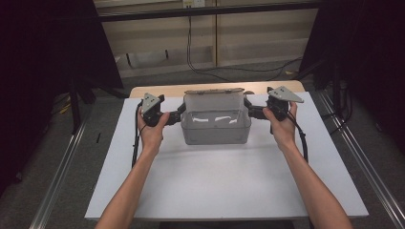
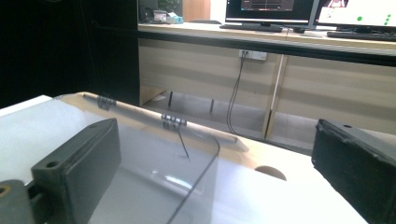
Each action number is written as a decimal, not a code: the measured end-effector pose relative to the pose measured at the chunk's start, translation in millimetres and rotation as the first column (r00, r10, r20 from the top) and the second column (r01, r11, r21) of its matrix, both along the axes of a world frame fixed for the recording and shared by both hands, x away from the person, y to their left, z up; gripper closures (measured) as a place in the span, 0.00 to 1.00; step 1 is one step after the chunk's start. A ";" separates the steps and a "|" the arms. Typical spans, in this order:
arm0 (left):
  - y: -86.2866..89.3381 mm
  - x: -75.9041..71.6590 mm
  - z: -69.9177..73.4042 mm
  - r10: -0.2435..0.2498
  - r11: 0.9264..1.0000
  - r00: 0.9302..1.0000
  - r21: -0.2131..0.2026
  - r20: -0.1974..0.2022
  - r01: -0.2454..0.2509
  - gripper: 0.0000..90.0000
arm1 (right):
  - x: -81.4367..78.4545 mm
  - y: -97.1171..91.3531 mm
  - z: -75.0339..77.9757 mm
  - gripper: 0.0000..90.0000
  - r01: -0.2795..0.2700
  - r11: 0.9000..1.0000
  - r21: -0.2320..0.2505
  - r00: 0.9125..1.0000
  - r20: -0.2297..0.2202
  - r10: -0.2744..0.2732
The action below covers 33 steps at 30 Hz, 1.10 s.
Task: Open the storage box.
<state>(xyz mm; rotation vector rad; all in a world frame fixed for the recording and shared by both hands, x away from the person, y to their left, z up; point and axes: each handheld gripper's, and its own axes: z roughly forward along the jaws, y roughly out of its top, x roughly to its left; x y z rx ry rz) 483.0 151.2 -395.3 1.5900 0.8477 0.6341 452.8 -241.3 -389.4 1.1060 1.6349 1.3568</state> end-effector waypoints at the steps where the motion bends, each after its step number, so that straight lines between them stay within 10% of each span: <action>1: 1.5 -2.8 0.5 0.008 1.000 1.000 0.004 0.005 -0.008 0.04 | -2.9 -0.7 -1.4 0.01 0.002 1.000 -0.004 1.000 0.001 -0.002; 33: 42.3 -107.0 -27.5 0.052 0.999 0.999 -0.017 -0.002 -0.052 0.03 | -112.5 -16.1 -18.4 0.01 0.061 0.998 -0.032 0.997 0.047 -0.059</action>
